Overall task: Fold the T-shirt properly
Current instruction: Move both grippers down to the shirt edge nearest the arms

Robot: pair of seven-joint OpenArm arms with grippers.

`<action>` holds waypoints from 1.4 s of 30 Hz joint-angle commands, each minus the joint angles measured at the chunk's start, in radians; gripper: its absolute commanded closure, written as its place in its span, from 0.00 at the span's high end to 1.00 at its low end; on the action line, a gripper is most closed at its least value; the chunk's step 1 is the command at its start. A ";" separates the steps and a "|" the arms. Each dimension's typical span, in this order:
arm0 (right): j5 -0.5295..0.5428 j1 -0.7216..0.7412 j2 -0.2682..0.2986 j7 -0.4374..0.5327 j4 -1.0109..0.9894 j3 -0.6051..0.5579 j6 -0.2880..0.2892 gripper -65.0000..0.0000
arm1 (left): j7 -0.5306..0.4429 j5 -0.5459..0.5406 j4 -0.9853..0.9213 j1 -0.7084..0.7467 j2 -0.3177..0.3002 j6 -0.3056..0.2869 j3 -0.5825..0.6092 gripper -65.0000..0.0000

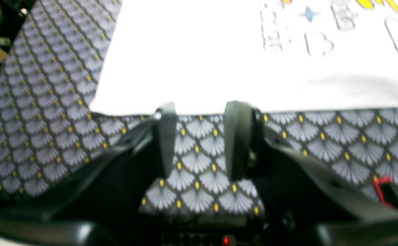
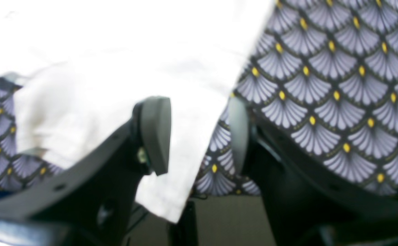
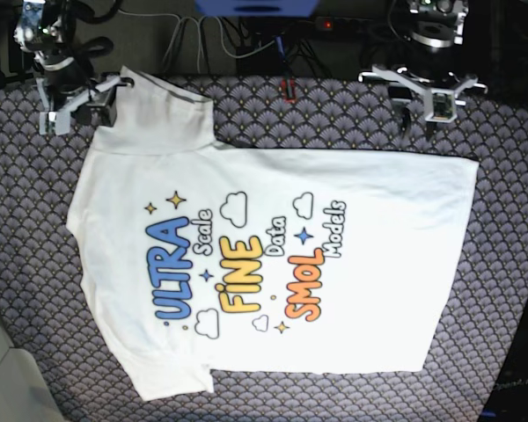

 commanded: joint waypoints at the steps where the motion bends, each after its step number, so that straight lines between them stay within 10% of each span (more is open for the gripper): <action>1: 0.015 0.007 0.005 0.022 0.005 0.010 0.012 0.44 | -0.026 0.001 0.016 0.007 -0.004 0.001 -0.004 0.36; 29: 0.017 -0.029 0.003 0.027 -0.121 -0.090 0.013 0.43 | 0.028 0.001 0.018 -0.059 0.043 0.000 -0.137 0.36; 42: 0.015 -0.020 0.003 0.024 -0.129 -0.122 0.013 0.00 | 0.028 0.001 -0.025 -0.106 0.045 0.000 -0.137 0.36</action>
